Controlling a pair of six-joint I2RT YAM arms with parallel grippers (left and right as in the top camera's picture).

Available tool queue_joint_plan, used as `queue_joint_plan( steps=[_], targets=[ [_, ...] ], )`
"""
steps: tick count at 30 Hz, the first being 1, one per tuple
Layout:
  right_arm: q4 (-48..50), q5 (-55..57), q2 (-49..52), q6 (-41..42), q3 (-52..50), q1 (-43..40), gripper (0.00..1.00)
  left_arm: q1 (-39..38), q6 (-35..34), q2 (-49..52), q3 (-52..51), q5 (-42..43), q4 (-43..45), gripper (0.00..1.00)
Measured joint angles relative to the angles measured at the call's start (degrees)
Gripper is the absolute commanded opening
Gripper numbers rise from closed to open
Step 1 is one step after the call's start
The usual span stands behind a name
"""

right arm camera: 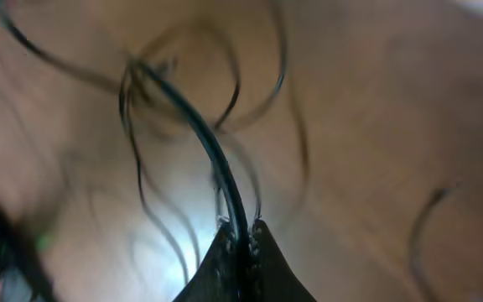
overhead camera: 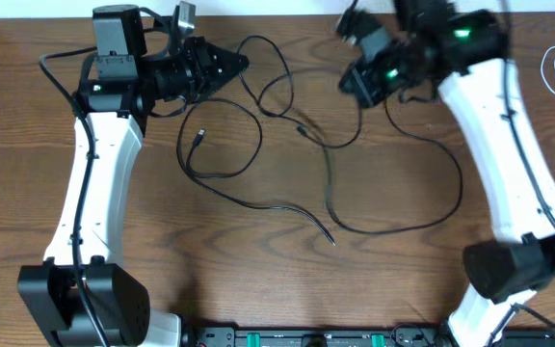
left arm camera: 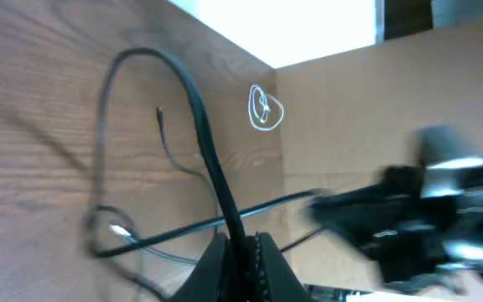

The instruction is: Untangle cables

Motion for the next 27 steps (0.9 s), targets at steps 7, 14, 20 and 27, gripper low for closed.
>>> queue_joint_plan(
  steps=[7,14,20,27],
  targets=[
    [1.11,0.09,-2.67,2.38,2.75,-0.68,0.01,-0.09,1.81,0.0,0.0,0.07,-0.52,0.07],
    [4.31,0.0,-2.29,3.21,2.73,-0.68,0.01,-1.62,4.55,0.0,0.0,0.04,-3.5,0.07],
    [7.37,-0.7,-2.29,3.72,2.73,-0.68,0.01,-5.4,6.05,0.0,0.0,0.55,-5.33,0.07],
    [9.4,-1.2,-2.19,5.84,2.45,-0.68,0.01,-8.28,6.05,0.0,0.0,3.67,-5.33,0.07]
  ],
)
